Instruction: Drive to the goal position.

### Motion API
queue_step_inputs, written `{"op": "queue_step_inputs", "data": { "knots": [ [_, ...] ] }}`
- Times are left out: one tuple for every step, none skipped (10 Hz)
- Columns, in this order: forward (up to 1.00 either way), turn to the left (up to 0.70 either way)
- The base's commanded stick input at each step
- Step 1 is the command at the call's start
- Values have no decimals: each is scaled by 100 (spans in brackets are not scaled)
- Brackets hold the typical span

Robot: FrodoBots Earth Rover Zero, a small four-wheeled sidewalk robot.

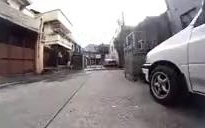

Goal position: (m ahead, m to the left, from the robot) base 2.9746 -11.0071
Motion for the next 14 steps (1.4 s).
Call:
{"op": "queue_step_inputs", "data": {
  "knots": [
    [70, 0],
    [70, 0],
    [70, 0],
    [70, 0],
    [70, 0],
    [70, 0],
    [70, 0],
    [70, 0],
    [70, 0],
    [70, 0],
    [70, 0],
    [70, 0],
    [70, 6],
    [70, 25]
  ]
}}
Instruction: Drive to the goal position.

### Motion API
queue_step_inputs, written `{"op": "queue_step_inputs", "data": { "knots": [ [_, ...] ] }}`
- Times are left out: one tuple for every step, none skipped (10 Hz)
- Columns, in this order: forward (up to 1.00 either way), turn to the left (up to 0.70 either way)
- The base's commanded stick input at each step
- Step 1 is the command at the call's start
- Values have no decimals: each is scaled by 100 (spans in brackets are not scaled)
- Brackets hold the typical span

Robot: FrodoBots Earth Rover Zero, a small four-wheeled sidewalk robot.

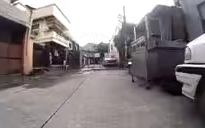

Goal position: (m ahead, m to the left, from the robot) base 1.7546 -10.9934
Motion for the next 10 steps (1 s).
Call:
{"op": "queue_step_inputs", "data": {
  "knots": [
    [70, 0],
    [70, 0],
    [70, 0],
    [70, 0],
    [70, 0],
    [70, 0],
    [70, 0],
    [70, 0],
    [70, 0],
    [70, 0]
  ]
}}
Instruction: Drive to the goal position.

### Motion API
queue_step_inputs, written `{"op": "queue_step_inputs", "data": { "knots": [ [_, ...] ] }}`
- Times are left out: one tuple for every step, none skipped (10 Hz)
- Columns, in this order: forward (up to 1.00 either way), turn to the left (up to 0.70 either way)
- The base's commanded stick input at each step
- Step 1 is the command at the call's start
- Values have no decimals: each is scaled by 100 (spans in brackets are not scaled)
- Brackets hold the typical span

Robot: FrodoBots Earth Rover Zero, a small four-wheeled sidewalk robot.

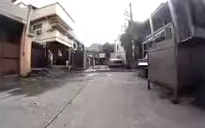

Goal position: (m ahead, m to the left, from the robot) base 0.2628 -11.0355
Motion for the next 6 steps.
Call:
{"op": "queue_step_inputs", "data": {
  "knots": [
    [70, 0],
    [70, 0],
    [70, 0],
    [70, 0],
    [70, 0],
    [70, 0]
  ]
}}
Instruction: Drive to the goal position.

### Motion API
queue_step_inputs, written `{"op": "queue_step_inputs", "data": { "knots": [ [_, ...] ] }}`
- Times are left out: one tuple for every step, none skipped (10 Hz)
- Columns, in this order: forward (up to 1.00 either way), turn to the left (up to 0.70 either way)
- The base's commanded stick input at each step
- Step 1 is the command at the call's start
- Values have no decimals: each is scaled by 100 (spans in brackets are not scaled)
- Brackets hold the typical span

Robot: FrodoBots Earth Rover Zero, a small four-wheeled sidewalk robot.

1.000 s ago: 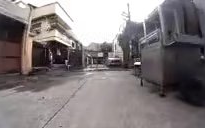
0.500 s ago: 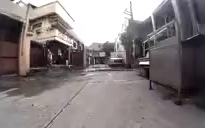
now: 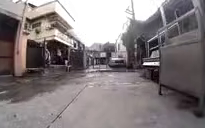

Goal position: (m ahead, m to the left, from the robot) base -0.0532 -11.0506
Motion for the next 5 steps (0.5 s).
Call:
{"op": "queue_step_inputs", "data": {
  "knots": [
    [70, 0],
    [70, 0],
    [70, 0],
    [70, 0],
    [70, 0]
  ]
}}
